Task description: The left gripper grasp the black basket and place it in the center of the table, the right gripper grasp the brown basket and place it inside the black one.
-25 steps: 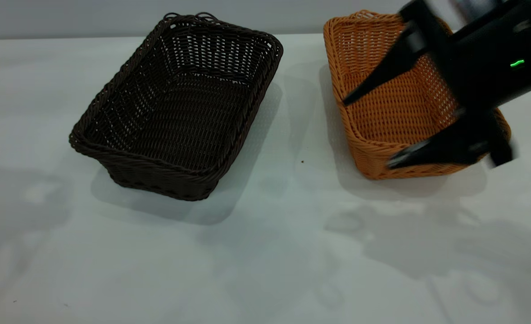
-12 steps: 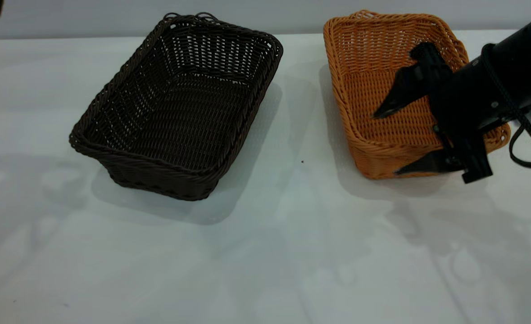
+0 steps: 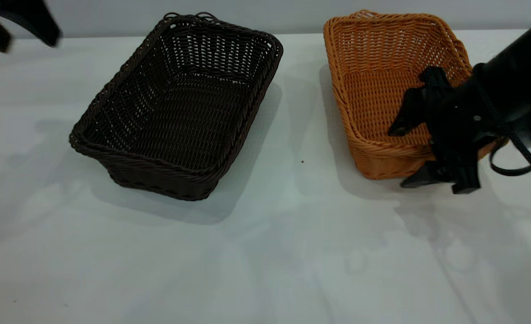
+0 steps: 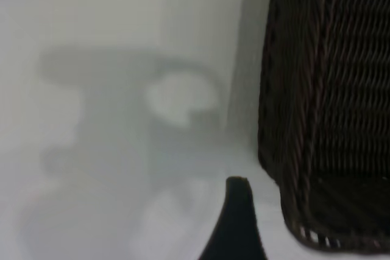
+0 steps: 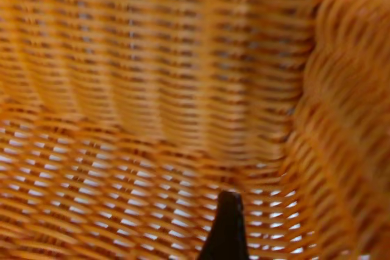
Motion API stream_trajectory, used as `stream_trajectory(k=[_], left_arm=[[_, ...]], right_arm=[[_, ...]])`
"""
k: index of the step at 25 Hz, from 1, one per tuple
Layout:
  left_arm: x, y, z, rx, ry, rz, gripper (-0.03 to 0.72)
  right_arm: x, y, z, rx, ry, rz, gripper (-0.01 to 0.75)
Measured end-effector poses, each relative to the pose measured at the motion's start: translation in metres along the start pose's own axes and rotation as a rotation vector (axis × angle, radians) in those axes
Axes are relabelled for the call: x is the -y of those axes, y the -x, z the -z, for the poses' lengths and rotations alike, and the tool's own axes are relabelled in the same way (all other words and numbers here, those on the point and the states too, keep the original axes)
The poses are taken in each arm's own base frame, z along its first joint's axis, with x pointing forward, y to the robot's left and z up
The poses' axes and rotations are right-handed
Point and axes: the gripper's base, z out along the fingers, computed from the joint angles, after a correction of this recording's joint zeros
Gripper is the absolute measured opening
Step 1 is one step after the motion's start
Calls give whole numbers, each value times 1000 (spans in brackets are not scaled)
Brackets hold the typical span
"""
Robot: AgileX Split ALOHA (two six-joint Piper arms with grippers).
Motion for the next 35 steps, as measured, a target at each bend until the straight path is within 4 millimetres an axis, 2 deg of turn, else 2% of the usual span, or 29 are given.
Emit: stream_trajectory(k=[6,11,14,17,19,24,25,26,29,35], left_arm=[[9,24,-62,-73,-20,-81,563],[16,40,-102,-87,-31,-126,563],[24,42,-129,-107,-41,-160,558],[33,39,-149,-131,-43,-226,510],[34,37,-155,-143,-25,-276,435],[32,39,-156,-130,12,-328,174],[31,40,-156,-123,19,-330,129],[30,40,-156,-124,31,-356,90],[28,39,-156,-143,66,-450,77],[25,41,-156,-145,103,-649,76]], right_arm=[[-9,-1,-3,-9,22,5,584],[-9,0,-3,2,21,5,582],[-9,1,-3,16,19,4,561],[-9,3,-3,31,17,4,501],[-9,3,-3,33,17,4,421],[-18,5,-1,30,46,7,102],[-22,8,0,27,58,11,77],[-25,11,1,19,70,26,72],[-32,24,12,0,103,117,71],[-50,67,57,-102,215,287,71]])
